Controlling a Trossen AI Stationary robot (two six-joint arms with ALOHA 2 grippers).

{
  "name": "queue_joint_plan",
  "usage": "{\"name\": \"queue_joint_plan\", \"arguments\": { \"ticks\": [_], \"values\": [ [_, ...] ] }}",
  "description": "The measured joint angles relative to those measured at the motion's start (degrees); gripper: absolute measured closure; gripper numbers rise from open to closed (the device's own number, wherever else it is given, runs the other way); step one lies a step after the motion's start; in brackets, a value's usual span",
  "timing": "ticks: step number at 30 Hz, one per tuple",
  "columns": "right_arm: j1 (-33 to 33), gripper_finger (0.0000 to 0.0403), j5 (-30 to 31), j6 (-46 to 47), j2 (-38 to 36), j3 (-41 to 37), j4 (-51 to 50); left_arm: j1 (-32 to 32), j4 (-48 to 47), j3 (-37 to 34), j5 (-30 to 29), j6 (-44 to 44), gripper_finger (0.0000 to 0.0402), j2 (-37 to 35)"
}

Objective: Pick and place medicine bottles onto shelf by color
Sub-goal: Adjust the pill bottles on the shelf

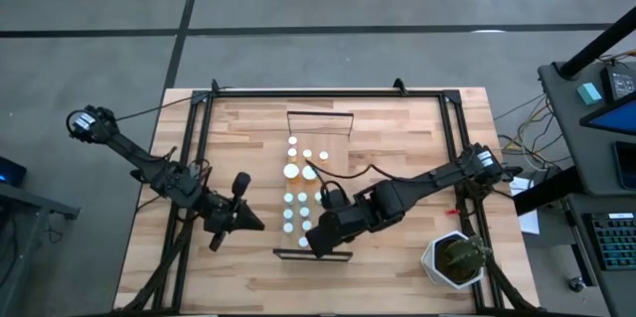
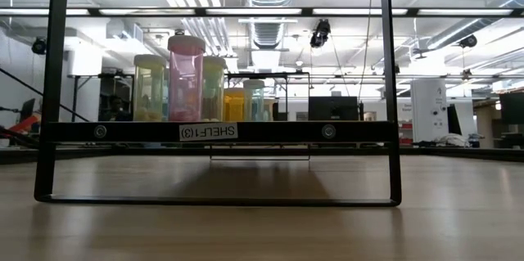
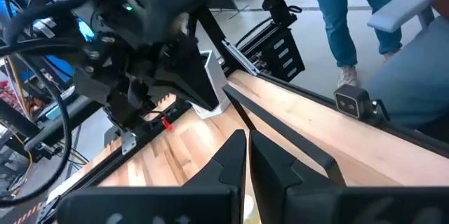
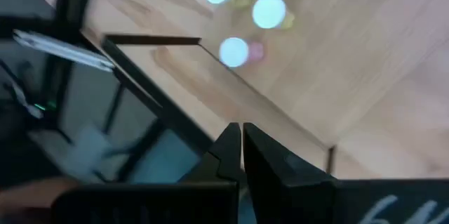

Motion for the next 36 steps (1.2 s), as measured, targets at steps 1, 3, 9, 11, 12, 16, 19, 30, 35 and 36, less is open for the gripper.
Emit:
{"name": "queue_joint_plan", "arguments": {
  "ticks": [1, 3, 9, 11, 12, 16, 19, 30, 35, 36],
  "values": [
    [0.0, 0.0394, 0.0, 2.0, 0.1, 0.3, 0.2, -0.2, -0.6, -0.1, 0.0, 0.0, 0.0400, -0.5],
    [0.1, 0.0394, 0.4, 4.8, 0.1, 0.5, 0.1, -0.4, -2.7, -0.3, 0.0, -0.5, 0.0400, -1.5],
    [0.0, 0.0394, 4.8, 7.4, 0.2, -0.1, 0.2, -0.6, -5.1, -0.3, 0.1, -1.1, 0.0400, -3.7],
    [-0.1, 0.0394, 6.1, 7.4, 0.7, -0.3, 0.2, -0.6, -5.8, -0.3, 0.2, -1.1, 0.0400, -4.3],
    [-0.2, 0.0394, 6.3, 7.4, 0.9, -0.3, 0.2, -0.6, -5.9, -0.4, 0.2, -1.0, 0.0400, -4.6],
    [-0.7, 0.0394, 5.0, 7.0, 3.7, 0.0, 1.6, -0.6, -6.3, -0.5, 0.2, 0.4, 0.0400, -5.6],
    [-1.2, 0.0394, 2.0, 5.0, 6.6, 2.2, 1.4, -0.6, -6.2, -0.5, 0.2, 0.7, 0.0400, -6.3],
    [-1.9, 0.0394, 1.1, 3.1, 11.9, 10.9, -5.8, -0.6, -6.2, -0.6, 0.2, 1.0, 0.0400, -7.4],
    [-2.1, 0.0394, -1.7, 2.2, 14.5, 10.4, -6.2, -0.6, -6.2, -0.7, 0.2, 1.0, 0.0400, -7.2],
    [-2.2, 0.0394, -2.1, 1.7, 14.9, 10.2, -6.2, -0.6, -6.2, -0.7, 0.2, 1.0, 0.0400, -7.2]
  ]
}}
